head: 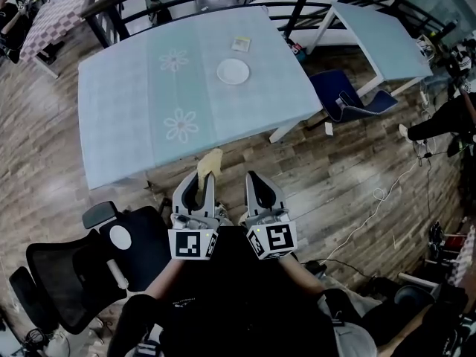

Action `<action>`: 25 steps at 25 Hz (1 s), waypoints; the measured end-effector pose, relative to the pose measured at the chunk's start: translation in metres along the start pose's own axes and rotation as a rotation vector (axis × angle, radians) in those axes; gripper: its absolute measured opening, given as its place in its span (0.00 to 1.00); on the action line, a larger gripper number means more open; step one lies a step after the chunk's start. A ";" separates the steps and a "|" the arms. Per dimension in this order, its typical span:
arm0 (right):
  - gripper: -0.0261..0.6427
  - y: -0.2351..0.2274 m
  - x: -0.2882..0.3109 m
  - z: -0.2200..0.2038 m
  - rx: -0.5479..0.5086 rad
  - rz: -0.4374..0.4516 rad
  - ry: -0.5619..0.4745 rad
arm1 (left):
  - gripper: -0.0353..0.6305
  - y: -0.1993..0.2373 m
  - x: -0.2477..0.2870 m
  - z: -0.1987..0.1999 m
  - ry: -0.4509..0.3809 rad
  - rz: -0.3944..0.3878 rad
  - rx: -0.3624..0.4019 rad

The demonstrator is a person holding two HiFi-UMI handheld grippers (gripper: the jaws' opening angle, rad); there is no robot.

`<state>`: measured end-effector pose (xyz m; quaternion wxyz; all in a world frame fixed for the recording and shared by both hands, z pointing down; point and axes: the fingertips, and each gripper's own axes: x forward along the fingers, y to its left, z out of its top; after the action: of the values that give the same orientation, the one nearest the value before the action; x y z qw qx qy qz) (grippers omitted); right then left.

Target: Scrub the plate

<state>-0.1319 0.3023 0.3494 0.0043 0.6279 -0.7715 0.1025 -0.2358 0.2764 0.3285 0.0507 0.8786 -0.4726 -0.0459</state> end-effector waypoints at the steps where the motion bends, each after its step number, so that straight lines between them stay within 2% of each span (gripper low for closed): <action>1: 0.05 -0.001 0.003 0.001 0.000 -0.006 0.001 | 0.16 0.002 0.003 0.000 0.001 -0.003 -0.002; 12: 0.05 -0.016 0.027 0.008 0.003 -0.024 0.001 | 0.16 0.009 0.029 0.003 0.002 -0.015 -0.003; 20: 0.05 -0.030 0.057 0.014 -0.004 0.025 -0.002 | 0.16 0.022 0.052 -0.002 0.012 0.048 -0.007; 25: 0.05 -0.056 0.072 0.013 0.009 0.033 0.012 | 0.16 0.017 0.077 -0.009 0.020 0.069 -0.003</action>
<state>-0.0910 0.2195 0.3552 0.0044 0.6144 -0.7813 0.1095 -0.2065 0.2032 0.3372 0.0581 0.8621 -0.5021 -0.0360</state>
